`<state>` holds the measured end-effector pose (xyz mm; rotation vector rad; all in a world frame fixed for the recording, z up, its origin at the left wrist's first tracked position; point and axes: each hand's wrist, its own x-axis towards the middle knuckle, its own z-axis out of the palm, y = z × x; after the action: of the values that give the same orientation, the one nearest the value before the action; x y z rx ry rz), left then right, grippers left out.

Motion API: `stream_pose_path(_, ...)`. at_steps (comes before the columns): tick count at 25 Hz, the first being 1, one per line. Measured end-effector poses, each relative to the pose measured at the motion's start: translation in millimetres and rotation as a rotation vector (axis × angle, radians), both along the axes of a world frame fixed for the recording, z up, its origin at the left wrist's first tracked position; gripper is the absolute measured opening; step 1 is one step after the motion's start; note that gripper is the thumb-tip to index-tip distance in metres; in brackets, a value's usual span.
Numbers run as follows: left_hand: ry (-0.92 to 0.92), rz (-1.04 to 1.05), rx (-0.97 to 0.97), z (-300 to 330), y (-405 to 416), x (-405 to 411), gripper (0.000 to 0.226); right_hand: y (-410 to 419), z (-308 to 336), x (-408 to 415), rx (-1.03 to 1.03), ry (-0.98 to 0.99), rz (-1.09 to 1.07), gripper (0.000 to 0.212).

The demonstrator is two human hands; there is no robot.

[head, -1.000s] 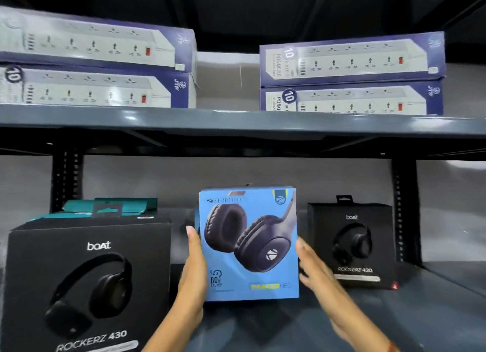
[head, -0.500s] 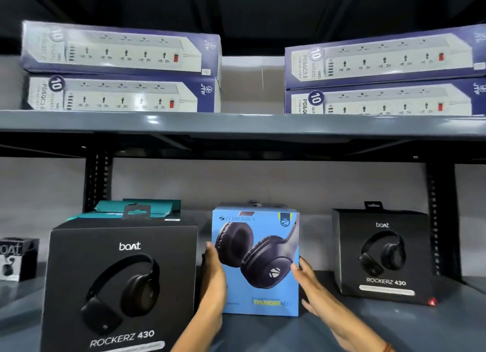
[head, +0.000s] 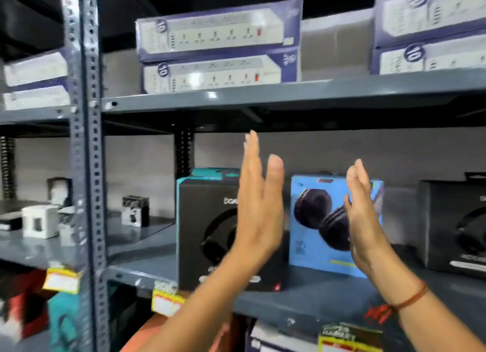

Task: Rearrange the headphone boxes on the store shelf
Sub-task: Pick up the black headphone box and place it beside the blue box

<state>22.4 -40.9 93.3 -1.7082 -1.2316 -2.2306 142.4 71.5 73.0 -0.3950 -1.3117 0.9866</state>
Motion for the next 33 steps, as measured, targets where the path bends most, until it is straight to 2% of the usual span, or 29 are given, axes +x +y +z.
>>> stream_pose_path(1,-0.076,0.053,0.036,1,-9,-23,0.073,-5,-4,-14,-0.024,-0.006,0.059,0.047)
stream_pose_path(3,-0.234,0.152,0.044,-10,-21,-70,0.063,-11,-19,-38,-0.052,-0.100,0.164,0.055)
stream_pose_path(7,-0.406,0.289,-0.247,-64,-36,-129,0.059,-22,-59,-68,-0.226,-0.293,0.309,0.085)
stream_pose_path(8,-0.420,0.260,-0.327,-78,-37,-136,0.060,-28,-66,-71,-0.256,-0.330,0.314,0.085)
stream_pose_path(10,-0.461,0.138,-0.458,-98,-40,-141,0.066,-38,-75,-77,-0.260,-0.343,0.319,0.071)
stream_pose_path(13,-0.545,-0.025,-0.603,-107,-46,-134,0.087,-52,-78,-81,-0.277,-0.358,0.256,0.066)
stream_pose_path(17,-0.557,0.002,-0.594,-97,-55,-134,0.116,-71,-69,-73,-0.225,-0.391,0.151,0.075)
stream_pose_path(19,-0.491,0.013,-0.556,-79,-65,-137,0.120,-81,-57,-59,-0.164,-0.405,0.071,0.090)
stream_pose_path(20,-0.436,0.025,-0.544,-66,-73,-137,0.120,-84,-48,-50,-0.142,-0.391,0.020,0.098)
stream_pose_path(21,-0.364,0.014,-0.517,-51,-82,-133,0.115,-88,-39,-40,-0.105,-0.356,-0.016,0.098)
stream_pose_path(23,-0.228,-0.025,-0.450,-25,-97,-118,0.096,-95,-16,-20,-0.066,-0.299,-0.073,0.077)
stream_pose_path(24,-0.174,-0.049,-0.434,-16,-103,-110,0.089,-96,-8,-11,-0.037,-0.302,-0.103,0.083)
stream_pose_path(25,-0.146,-0.068,-0.425,-11,-106,-103,0.086,-96,-4,-2,-0.023,-0.330,-0.137,0.099)
stream_pose_path(26,-0.140,-0.093,-0.417,-7,-105,-96,0.085,-95,-2,5,-0.006,-0.357,-0.162,0.112)
stream_pose_path(27,-0.154,-0.121,-0.413,-7,-102,-91,0.084,-97,-1,14,-0.005,-0.374,-0.179,0.115)
stream_pose_path(29,-0.197,-0.193,-0.434,-8,-91,-80,0.086,-100,-3,28,-0.036,-0.383,-0.213,0.106)
stream_pose_path(31,-0.208,-0.245,-0.470,-12,-70,-64,0.099,-96,-6,49,-0.071,-0.365,-0.262,0.097)
stream_pose_path(33,-0.202,-0.318,-0.484,-16,-44,-40,0.104,-91,-10,77,-0.097,-0.340,-0.319,0.099)
